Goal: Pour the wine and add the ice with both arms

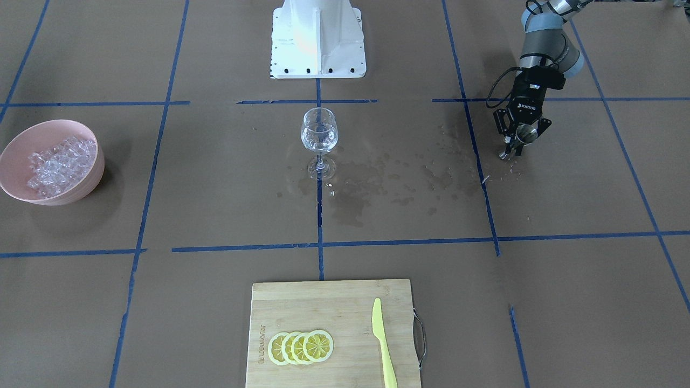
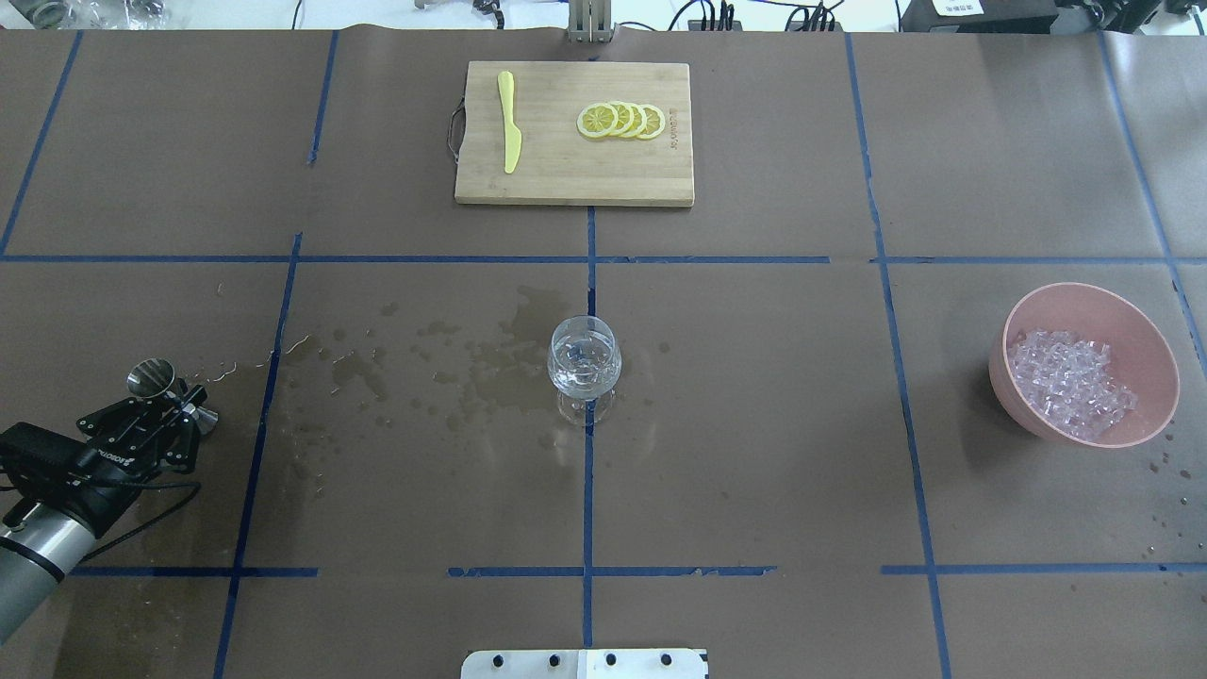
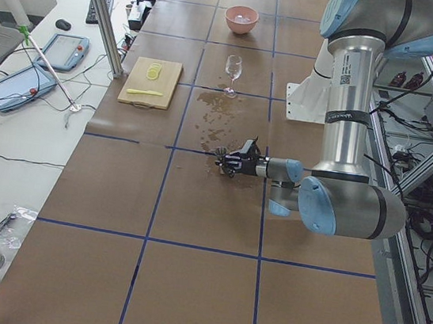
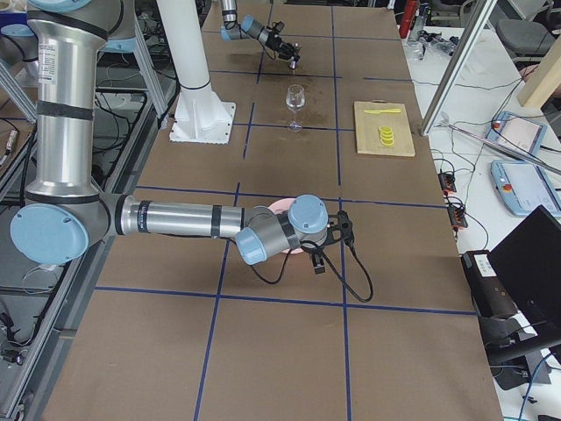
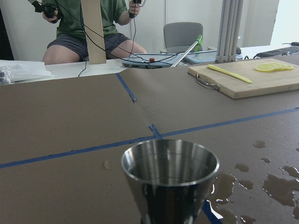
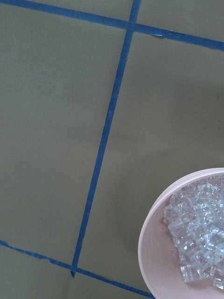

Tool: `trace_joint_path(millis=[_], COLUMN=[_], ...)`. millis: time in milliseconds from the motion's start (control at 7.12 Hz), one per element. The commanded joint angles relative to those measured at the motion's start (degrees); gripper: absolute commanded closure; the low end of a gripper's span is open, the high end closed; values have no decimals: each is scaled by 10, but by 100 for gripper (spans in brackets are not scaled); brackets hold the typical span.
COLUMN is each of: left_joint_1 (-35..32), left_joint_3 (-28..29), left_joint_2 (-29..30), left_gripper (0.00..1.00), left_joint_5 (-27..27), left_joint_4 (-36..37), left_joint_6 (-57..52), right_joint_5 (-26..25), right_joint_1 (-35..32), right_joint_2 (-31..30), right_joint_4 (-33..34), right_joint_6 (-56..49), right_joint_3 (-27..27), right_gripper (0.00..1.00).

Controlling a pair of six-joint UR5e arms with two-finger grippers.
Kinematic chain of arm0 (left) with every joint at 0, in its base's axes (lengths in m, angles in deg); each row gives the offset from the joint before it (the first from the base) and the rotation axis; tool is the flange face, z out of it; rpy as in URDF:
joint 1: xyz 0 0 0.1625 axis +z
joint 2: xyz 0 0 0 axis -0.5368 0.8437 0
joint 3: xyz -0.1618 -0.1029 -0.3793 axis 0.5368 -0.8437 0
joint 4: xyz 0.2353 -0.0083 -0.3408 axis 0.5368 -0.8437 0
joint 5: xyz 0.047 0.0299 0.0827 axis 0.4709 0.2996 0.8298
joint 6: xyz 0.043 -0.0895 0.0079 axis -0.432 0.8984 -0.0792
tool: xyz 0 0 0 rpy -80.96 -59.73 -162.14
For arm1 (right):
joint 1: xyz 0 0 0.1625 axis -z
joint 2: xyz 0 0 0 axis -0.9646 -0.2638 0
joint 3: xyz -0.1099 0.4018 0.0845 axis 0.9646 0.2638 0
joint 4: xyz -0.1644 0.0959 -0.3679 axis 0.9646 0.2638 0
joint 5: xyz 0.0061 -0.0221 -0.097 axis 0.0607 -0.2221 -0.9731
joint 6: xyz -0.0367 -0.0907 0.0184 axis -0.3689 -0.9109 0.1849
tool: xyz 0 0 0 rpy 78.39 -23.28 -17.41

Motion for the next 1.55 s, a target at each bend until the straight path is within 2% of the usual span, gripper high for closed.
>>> trace_joint_path(millis=[0,140,281,421,562,983,1264,1405], left_joint_1=[0,0,-1,-1,-6,-11,-17,-33], left_joint_3=[0,0,-1,-1,-9,-48,-64,-68], left_joint_2=[0,0,0,0,-5,-60,-99,-108], left_gripper=[61,60,53,24,2,1,2,2], left_joint_5=[-4,-4,-4,-7,-25,-140,-240,-312], left_joint_4=[0,0,0,0,-1,2,3,4], left_joint_6=[0,0,-1,-4,-7,-46,-102,-147], right_joint_5=[1,1,1,2,2,0,0,1], right_joint_1=[0,0,0,0,0,0,0,0], right_joint_2=[-1,-1,-1,-2,-2,-2,-5,-5], right_joint_4=[0,0,0,0,0,0,0,0], right_joint_6=[0,0,0,0,0,0,0,0], right_joint_3=[0,0,0,0,0,0,-1,-1], right_gripper=[0,0,0,0,0,0,0,0])
